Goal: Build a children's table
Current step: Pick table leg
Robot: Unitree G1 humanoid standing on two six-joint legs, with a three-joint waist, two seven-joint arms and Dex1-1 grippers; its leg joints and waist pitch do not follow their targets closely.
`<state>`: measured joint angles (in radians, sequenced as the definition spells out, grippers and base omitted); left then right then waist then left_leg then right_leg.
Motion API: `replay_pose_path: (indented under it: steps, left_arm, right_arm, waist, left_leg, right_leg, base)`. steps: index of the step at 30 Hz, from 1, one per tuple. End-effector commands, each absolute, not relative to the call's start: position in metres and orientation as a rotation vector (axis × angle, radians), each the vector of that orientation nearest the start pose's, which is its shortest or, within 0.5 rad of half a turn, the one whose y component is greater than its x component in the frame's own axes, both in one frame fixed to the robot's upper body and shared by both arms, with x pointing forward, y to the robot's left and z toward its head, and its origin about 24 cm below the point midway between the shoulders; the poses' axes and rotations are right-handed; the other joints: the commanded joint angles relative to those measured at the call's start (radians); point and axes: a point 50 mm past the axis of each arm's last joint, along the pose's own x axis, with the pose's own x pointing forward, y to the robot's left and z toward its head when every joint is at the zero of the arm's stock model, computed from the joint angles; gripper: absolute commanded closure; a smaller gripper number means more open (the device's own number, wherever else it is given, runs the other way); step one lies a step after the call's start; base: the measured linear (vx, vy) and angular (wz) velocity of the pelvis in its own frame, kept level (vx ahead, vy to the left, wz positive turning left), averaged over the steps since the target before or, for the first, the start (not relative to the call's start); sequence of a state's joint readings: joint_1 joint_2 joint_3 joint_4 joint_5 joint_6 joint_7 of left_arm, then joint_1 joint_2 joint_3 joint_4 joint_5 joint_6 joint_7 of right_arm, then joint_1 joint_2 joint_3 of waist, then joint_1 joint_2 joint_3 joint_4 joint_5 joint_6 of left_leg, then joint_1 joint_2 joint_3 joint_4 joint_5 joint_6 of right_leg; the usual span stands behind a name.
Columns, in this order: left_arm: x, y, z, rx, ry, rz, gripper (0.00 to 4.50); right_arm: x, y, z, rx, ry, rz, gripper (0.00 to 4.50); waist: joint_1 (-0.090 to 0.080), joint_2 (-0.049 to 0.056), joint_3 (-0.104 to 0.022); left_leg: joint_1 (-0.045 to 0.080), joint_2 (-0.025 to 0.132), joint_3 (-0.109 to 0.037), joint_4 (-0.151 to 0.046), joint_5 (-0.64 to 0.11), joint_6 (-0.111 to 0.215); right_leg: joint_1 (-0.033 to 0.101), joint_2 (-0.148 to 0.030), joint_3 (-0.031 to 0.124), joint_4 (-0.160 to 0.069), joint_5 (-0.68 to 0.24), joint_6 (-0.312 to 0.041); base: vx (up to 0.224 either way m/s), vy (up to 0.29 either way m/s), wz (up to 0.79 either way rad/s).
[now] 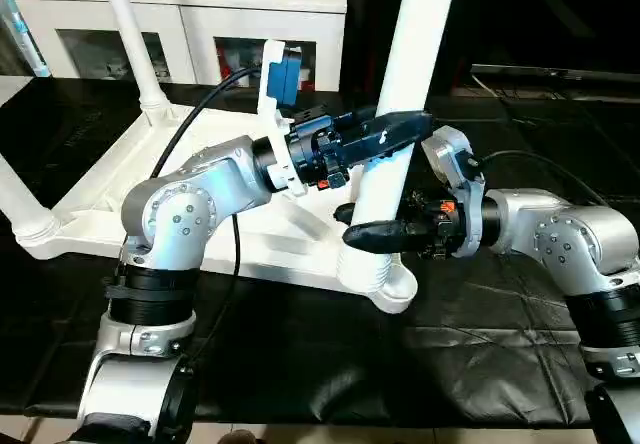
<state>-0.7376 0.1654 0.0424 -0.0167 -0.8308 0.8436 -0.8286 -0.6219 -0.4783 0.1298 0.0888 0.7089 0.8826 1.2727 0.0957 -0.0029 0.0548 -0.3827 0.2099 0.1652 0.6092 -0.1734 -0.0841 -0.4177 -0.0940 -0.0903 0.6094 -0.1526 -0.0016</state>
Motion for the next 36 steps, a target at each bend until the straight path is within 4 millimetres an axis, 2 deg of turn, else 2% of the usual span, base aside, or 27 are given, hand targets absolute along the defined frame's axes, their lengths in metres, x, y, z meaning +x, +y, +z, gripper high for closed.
replay_pose_path:
  steps: [1, 5, 6, 7, 9, 16, 22, 24, 28, 32, 34, 35, 36]
  left_arm:
    - [0.296, 0.062, 0.226, -0.454, -0.076, -1.486, 2.66]
    - [0.295, 0.059, 0.225, -0.460, -0.074, -1.476, 2.66]
    - [0.296, 0.058, 0.227, -0.493, -0.069, -1.464, 2.31]
    - [0.296, 0.058, 0.228, -0.516, -0.071, -1.461, 2.31]
    - [0.296, 0.058, 0.232, -0.528, -0.092, -1.465, 1.96]
    - [0.297, 0.052, 0.233, -0.502, -0.135, -1.405, 1.41]
    - [0.299, 0.051, 0.240, -0.617, -0.196, -1.334, 1.35]
    - [0.302, 0.051, 0.241, -0.663, -0.205, -1.296, 1.35]
    - [0.307, 0.053, 0.241, -0.691, -0.211, -1.240, 1.35]
    - [0.316, 0.067, 0.249, -0.766, -0.285, -1.136, 1.35]
    - [0.323, 0.073, 0.251, -0.790, -0.306, -1.066, 1.35]
    - [0.326, 0.077, 0.251, -0.793, -0.310, -1.025, 1.35]
    - [0.329, 0.078, 0.251, -0.794, -0.312, -1.000, 1.35]
  right_arm:
    - [0.288, -0.123, 0.148, 0.351, 0.386, 1.601, 2.46]
    - [0.288, -0.123, 0.146, 0.358, 0.385, 1.590, 2.48]
    - [0.289, -0.123, 0.145, 0.363, 0.385, 1.580, 2.48]
    - [0.289, -0.123, 0.144, 0.367, 0.385, 1.568, 2.48]
    - [0.292, -0.124, 0.143, 0.388, 0.395, 1.534, 2.50]
    - [0.290, -0.121, 0.142, 0.413, 0.364, 1.534, 2.55]
    - [0.294, -0.119, 0.142, 0.446, 0.284, 1.464, 2.55]
    - [0.301, -0.116, 0.142, 0.493, 0.242, 1.371, 2.55]
    - [0.302, -0.115, 0.141, 0.499, 0.226, 1.342, 2.55]
    - [0.303, -0.115, 0.139, 0.487, 0.174, 1.291, 2.55]
    - [0.304, -0.114, 0.137, 0.464, 0.158, 1.262, 2.55]
    - [0.304, -0.114, 0.136, 0.453, 0.154, 1.249, 2.55]
    - [0.305, -0.114, 0.136, 0.447, 0.153, 1.241, 2.55]
  waist:
    - [0.005, -0.008, -0.076]
    - [0.006, -0.006, -0.077]
    - [0.007, -0.006, -0.078]
    - [0.008, -0.005, -0.078]
    - [0.008, -0.006, -0.077]
    - [0.012, -0.005, -0.077]
    - [0.018, -0.008, -0.076]
    - [0.017, -0.010, -0.077]
    - [0.017, -0.006, -0.076]
    - [0.018, -0.002, -0.078]
    - [0.017, -0.004, -0.079]
    - [0.018, -0.001, -0.079]
    - [0.016, -0.003, -0.077]
  left_leg:
    - [0.009, 0.008, 0.006, -0.067, -0.181, 0.008]
    - [0.008, 0.008, 0.006, -0.066, -0.177, 0.009]
    - [0.008, 0.009, 0.006, -0.066, -0.176, 0.009]
    - [0.008, 0.009, 0.006, -0.065, -0.176, 0.009]
    - [0.007, 0.008, 0.006, -0.066, -0.177, 0.011]
    - [0.010, 0.010, 0.005, -0.067, -0.192, 0.005]
    - [0.008, 0.009, 0.006, -0.066, -0.190, 0.002]
    - [0.006, 0.008, 0.006, -0.068, -0.179, 0.001]
    - [0.009, 0.008, 0.006, -0.069, -0.182, 0.000]
    - [0.006, 0.007, 0.005, -0.068, -0.181, -0.001]
    - [0.007, 0.007, 0.004, -0.069, -0.181, -0.005]
    - [0.007, 0.007, 0.003, -0.069, -0.183, -0.005]
    - [0.007, 0.006, 0.004, -0.070, -0.194, -0.004]
  right_leg:
    - [0.066, -0.037, 0.037, -0.075, -0.309, -0.165]
    - [0.067, -0.037, 0.036, -0.073, -0.288, -0.176]
    - [0.068, -0.037, 0.037, -0.071, -0.283, -0.178]
    - [0.068, -0.037, 0.037, -0.072, -0.278, -0.181]
    - [0.068, -0.036, 0.035, -0.074, -0.284, -0.181]
    - [0.066, -0.037, 0.035, -0.078, -0.309, -0.163]
    - [0.065, -0.040, 0.035, -0.081, -0.327, -0.153]
    - [0.064, -0.039, 0.035, -0.078, -0.315, -0.155]
    - [0.064, -0.037, 0.035, -0.081, -0.317, -0.142]
    - [0.066, -0.037, 0.034, -0.080, -0.294, -0.142]
    - [0.066, -0.037, 0.034, -0.079, -0.287, -0.139]
    - [0.066, -0.037, 0.034, -0.078, -0.284, -0.140]
    - [0.066, -0.035, 0.033, -0.082, -0.299, -0.131]
  base:
    - [0.000, 0.000, 0.00]
    - [0.000, 0.000, 0.00]
    - [0.000, 0.000, 0.00]
    - [0.000, 0.000, 0.00]
    - [0.000, 0.000, 0.00]
    - [0.000, 0.000, 0.00]
    - [0.000, 0.000, 0.00]
    - [0.000, 0.000, 0.00]
    - [0.000, 0.000, 0.00]
    - [0.000, 0.000, 0.00]
    - [0.000, 0.000, 0.00]
    - [0.000, 0.000, 0.00]
    - [0.000, 0.000, 0.00]
